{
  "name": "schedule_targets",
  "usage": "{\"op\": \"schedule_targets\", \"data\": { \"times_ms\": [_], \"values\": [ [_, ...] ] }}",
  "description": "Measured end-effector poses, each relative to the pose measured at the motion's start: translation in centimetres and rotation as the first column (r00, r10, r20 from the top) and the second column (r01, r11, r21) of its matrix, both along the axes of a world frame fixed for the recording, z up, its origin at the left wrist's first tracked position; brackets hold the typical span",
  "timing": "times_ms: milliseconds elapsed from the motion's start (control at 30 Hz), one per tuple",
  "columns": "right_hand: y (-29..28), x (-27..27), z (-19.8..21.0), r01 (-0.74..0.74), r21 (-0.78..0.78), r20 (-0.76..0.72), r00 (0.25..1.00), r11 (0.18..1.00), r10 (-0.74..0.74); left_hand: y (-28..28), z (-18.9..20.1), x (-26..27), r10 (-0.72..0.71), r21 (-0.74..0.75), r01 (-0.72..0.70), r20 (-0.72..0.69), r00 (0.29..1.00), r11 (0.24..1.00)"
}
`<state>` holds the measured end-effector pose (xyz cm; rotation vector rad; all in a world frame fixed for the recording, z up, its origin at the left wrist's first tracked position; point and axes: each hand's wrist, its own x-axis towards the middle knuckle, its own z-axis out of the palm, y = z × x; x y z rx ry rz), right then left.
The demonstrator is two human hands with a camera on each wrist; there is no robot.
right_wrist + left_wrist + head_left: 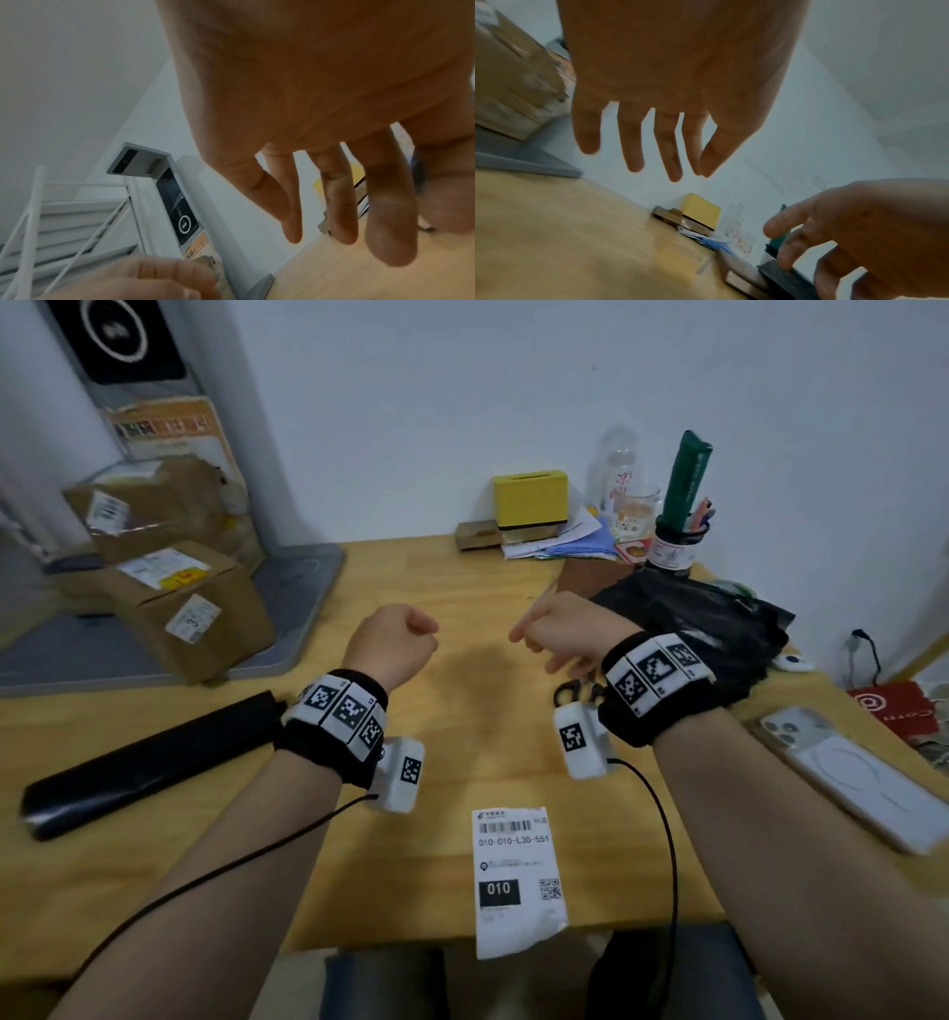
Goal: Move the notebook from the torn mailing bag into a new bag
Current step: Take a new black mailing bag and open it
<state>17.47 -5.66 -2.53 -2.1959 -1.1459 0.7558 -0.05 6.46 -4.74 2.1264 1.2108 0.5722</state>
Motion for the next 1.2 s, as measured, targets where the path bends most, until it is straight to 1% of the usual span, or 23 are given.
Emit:
{"op": "schedule_targets", "data": {
  "times_ms": [100,167,233,267,333,367,400,500,633,833,900,967,1067,1133,1167,1200],
  "values": [
    [1.5,-2.1,-0.4,-0.049,-0.01,-0.001,0.999,0.999,0.049,2.1,-1.1,-3.9,0.143,-0.025,-0.147,-0.138,0.98,0.989],
    [2.5,-3.1,-0.7,-0.074,-0.02,-0.003,0.997,0.997,0.074,3.1,-1.3,-6.1,0.189,-0.041,-0.203,-0.236,0.953,0.978],
    [3.2,-3.8,-0.9,-0.096,-0.032,0.003,0.995,0.995,0.096,3.9,-1.4,-8.0,0.198,-0.09,-0.241,-0.337,0.921,0.966],
    [3.5,-4.0,-1.0,-0.1,-0.037,-0.001,0.995,0.994,0.1,4.5,-1.7,-8.8,0.2,-0.113,-0.262,-0.389,0.899,0.958],
    [4.0,-4.4,-1.1,-0.099,-0.037,-0.016,0.995,0.994,0.098,6.1,-2.6,-10.5,0.237,-0.151,-0.356,-0.507,0.829,0.922],
    [4.1,-4.5,-1.2,-0.099,-0.038,-0.021,0.995,0.994,0.098,7.4,-3.3,-11.1,0.26,-0.123,-0.391,-0.563,0.784,0.912],
    [4.3,-4.6,-1.2,-0.1,-0.038,-0.024,0.995,0.994,0.099,7.6,-3.4,-11.6,0.287,-0.108,-0.43,-0.598,0.748,0.896],
    [4.5,-4.8,-1.4,-0.112,-0.041,-0.022,0.994,0.993,0.112,8.4,-4.0,-12.7,0.28,-0.134,-0.454,-0.625,0.729,0.881],
    [4.6,-4.5,-1.6,-0.106,-0.047,-0.027,0.994,0.993,0.105,8.5,-4.2,-13.2,0.237,-0.177,-0.412,-0.594,0.769,0.894],
    [4.3,-3.9,-1.8,-0.103,-0.048,-0.033,0.994,0.994,0.101,7.7,-2.6,-11.7,0.149,-0.254,-0.338,-0.556,0.817,0.906],
    [4.2,-3.8,-1.8,-0.104,-0.046,-0.037,0.994,0.994,0.102,7.3,-2.5,-10.5,0.103,-0.336,-0.305,-0.505,0.857,0.891],
    [4.3,-3.7,-1.8,-0.1,-0.042,-0.04,0.994,0.994,0.099,5.9,-2.3,-8.5,0.037,-0.449,-0.226,-0.392,0.919,0.865],
    [4.3,-3.7,-1.7,-0.095,-0.029,-0.046,0.995,0.995,0.094,3.4,-2.0,-4.9,-0.055,-0.531,-0.044,-0.168,0.984,0.846],
    [4.1,-3.5,-1.7,-0.086,-0.02,-0.045,0.995,0.996,0.085,2.1,-1.5,-2.8,-0.077,-0.58,0.077,0.025,0.997,0.811],
    [4.0,-3.2,-1.7,-0.081,-0.019,-0.043,0.996,0.997,0.08,1.8,-1.3,-2.1,-0.088,-0.58,0.119,0.081,0.993,0.806],
    [3.9,-3.0,-1.8,-0.077,-0.02,-0.043,0.996,0.997,0.076,1.7,-1.1,-1.6,-0.119,-0.547,0.148,0.088,0.989,0.824]
  ]
}}
